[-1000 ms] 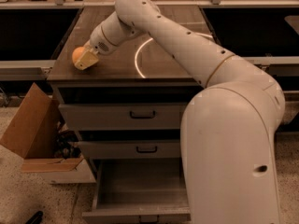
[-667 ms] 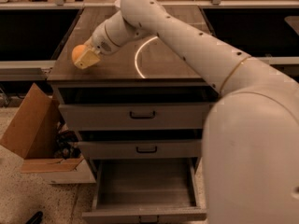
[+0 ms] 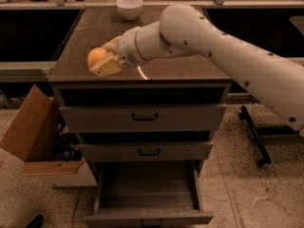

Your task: Place orange into bottom drawer

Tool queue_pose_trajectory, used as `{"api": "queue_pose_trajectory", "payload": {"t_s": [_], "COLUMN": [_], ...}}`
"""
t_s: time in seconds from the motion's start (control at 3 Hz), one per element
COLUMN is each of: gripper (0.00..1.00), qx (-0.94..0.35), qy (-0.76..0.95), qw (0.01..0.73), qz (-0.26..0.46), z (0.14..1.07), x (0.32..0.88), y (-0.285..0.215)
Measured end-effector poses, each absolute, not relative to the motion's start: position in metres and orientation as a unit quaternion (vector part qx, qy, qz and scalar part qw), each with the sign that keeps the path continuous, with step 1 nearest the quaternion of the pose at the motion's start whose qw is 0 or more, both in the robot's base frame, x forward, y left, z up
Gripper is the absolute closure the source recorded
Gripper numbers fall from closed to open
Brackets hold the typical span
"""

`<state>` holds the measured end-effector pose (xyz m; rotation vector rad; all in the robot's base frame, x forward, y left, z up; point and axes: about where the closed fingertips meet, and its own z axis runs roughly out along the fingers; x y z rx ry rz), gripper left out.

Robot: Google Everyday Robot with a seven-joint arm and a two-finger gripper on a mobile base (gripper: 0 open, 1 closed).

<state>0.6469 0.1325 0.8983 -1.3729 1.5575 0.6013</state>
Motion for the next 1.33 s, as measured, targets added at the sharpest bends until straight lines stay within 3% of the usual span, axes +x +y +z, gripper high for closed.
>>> {"api": "queue_pose_trajectory", "payload": {"t_s": [0.67, 1.33], "gripper": [1.0, 1.0], "qx": [-0.565, -0.555], "qy": [0.638, 0.643], "qw": [0.465, 0.483], "qz": [0.24, 0.214], "z": [0.895, 0.867], "x": [0.642, 0.575], "y": [0.12, 0.087]}}
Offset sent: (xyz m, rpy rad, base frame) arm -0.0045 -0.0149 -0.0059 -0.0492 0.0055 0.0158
